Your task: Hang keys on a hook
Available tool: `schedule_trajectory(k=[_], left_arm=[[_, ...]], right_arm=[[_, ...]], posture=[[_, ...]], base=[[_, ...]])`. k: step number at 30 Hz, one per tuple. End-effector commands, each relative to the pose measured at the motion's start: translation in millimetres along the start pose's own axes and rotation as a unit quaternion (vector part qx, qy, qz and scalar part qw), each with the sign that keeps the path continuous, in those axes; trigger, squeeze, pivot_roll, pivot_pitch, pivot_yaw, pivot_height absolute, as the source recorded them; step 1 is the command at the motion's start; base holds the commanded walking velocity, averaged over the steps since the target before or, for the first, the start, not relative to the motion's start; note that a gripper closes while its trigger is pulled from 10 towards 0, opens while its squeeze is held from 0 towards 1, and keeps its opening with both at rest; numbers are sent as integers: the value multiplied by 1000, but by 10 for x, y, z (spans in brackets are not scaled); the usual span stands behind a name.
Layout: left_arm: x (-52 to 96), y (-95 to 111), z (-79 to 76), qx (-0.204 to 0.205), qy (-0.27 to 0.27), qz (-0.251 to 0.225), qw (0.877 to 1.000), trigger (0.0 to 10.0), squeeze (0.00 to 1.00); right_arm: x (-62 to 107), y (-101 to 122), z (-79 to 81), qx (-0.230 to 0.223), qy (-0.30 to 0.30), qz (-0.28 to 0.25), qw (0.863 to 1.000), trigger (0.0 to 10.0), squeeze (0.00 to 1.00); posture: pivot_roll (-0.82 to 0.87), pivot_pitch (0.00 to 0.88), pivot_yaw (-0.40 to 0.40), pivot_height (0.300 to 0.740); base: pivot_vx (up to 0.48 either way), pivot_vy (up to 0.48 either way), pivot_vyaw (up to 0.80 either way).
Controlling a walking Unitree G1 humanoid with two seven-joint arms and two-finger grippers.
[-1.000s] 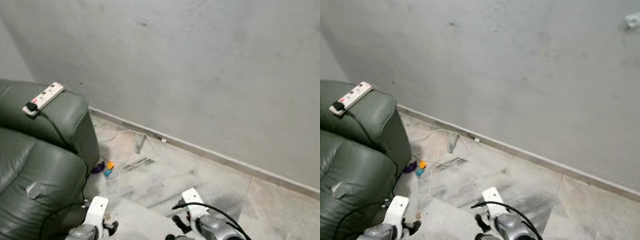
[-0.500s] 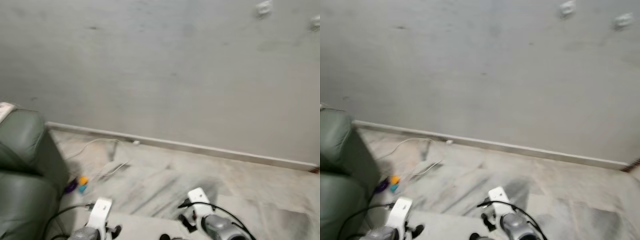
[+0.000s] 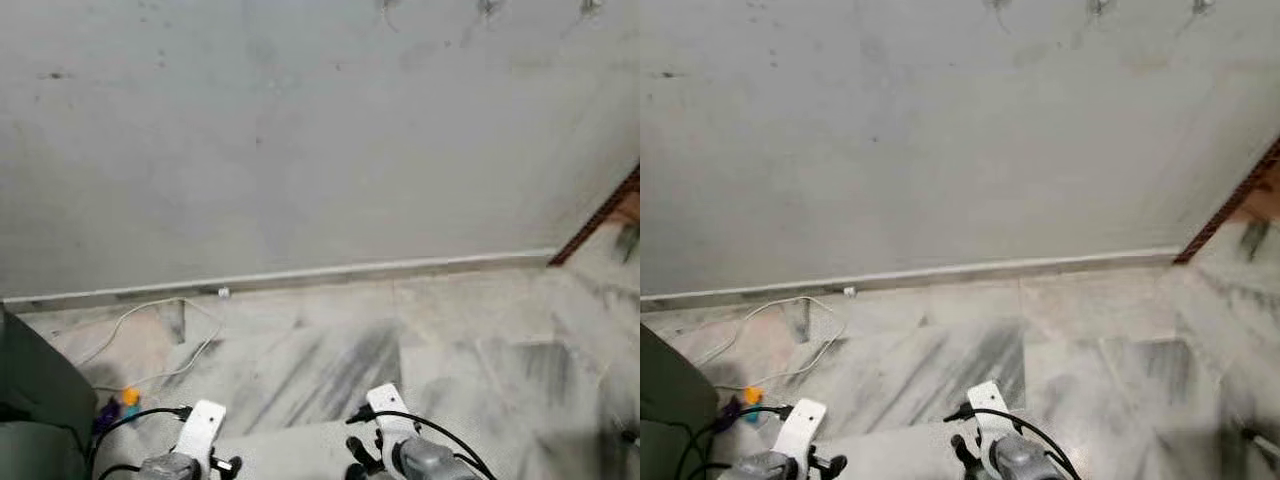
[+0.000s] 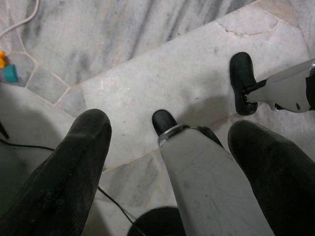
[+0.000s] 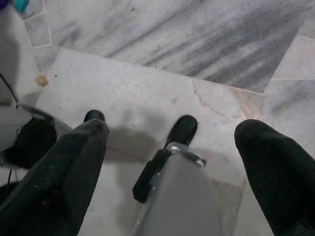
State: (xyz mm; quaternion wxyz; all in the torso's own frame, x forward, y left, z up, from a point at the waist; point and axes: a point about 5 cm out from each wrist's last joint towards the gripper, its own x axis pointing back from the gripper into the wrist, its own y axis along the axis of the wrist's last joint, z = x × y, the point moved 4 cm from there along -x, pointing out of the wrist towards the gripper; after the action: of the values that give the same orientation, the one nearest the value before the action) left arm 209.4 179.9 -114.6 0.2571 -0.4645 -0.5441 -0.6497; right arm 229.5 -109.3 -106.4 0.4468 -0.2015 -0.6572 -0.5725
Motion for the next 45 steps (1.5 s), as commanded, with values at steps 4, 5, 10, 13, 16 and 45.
schedule_trajectory(k=[4,5,10,13,16,45], left_arm=[[10,-73,21,-11,1,13,1000,10000,0],[9,-71,18,-13,1,13,1000,10000,0],[1,-63,-8,-12,2,10,1000,10000,0],[-6,-65,-37,1,-2,7,1000,10000,0],[-11,-65,-67,5,-9,7,1000,10000,0],[-16,-80,-94,24,-13,5,1000,10000,0]], right_arm=[[-2,33,-19,-17,-8,-6,1000,10000,0],[-2,35,-16,-18,-8,-6,1000,10000,0],[1,32,-27,-14,-9,-8,1000,10000,0],[6,22,-49,-2,-10,-5,1000,10000,0],[10,16,-68,10,-10,-2,1000,10000,0],[24,-6,-121,39,-8,7,999,10000,0]], posture=[[37,121,52,740],[36,122,51,740],[29,129,28,740],[28,129,18,740],[28,133,-2,740],[11,140,-51,740]], base=[[0,0,0],[0,0,0],[0,0,0],[0,0,0],[0,0,0],[0,-242,0]])
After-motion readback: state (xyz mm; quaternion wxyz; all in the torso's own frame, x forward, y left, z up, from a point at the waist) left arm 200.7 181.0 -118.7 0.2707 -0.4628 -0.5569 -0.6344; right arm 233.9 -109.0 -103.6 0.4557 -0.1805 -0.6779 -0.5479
